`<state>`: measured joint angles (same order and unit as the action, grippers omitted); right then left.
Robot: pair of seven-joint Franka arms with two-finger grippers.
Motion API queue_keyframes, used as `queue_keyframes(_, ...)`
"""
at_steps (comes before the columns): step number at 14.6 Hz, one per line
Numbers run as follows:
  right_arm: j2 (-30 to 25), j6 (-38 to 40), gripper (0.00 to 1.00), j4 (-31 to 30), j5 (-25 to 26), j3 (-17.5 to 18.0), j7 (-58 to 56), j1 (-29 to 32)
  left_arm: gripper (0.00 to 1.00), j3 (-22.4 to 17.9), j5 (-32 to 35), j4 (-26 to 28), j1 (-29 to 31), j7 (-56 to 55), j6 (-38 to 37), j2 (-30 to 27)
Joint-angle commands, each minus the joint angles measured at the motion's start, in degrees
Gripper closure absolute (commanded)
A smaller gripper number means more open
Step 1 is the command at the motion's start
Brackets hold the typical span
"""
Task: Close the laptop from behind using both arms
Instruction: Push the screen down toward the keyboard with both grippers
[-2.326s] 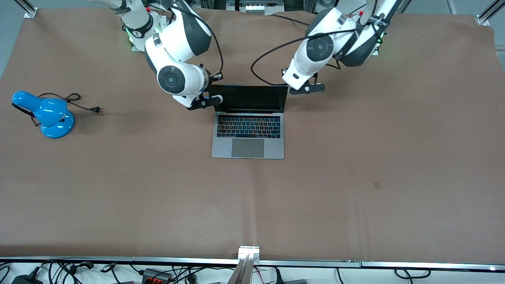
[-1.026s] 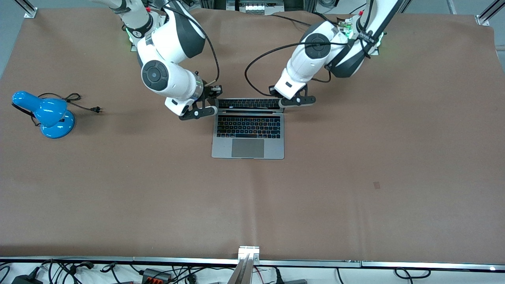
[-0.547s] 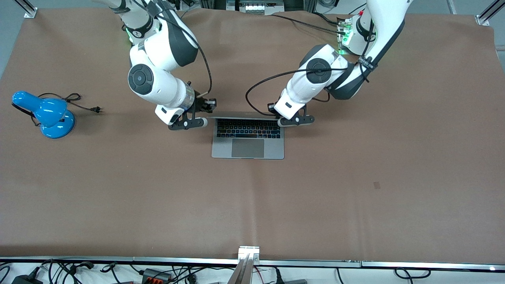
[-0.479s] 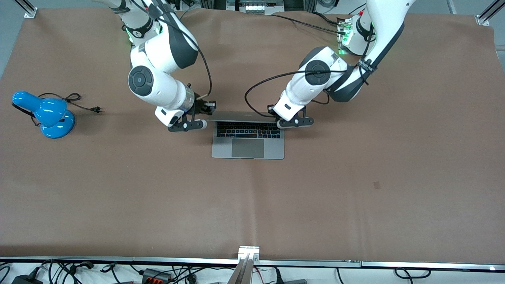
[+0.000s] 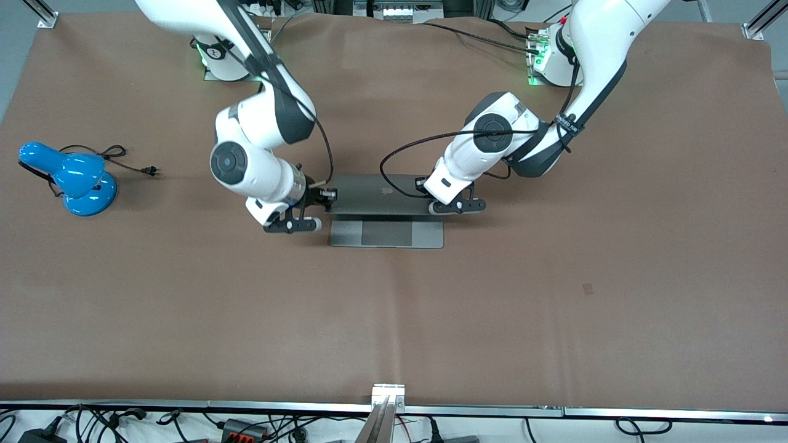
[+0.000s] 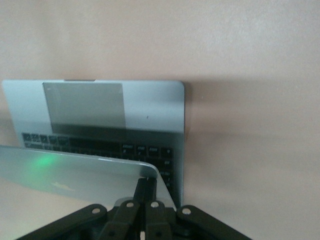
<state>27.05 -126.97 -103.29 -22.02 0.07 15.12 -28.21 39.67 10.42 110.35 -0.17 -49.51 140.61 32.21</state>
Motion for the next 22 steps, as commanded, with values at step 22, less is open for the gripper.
queue_keyframes(22,15.40,-3.28,1.00,10.21,1.28,-0.60,1.06,-0.96,1.00,-5.13,20.08,-4.79,-3.79,-0.94,12.17,6.67)
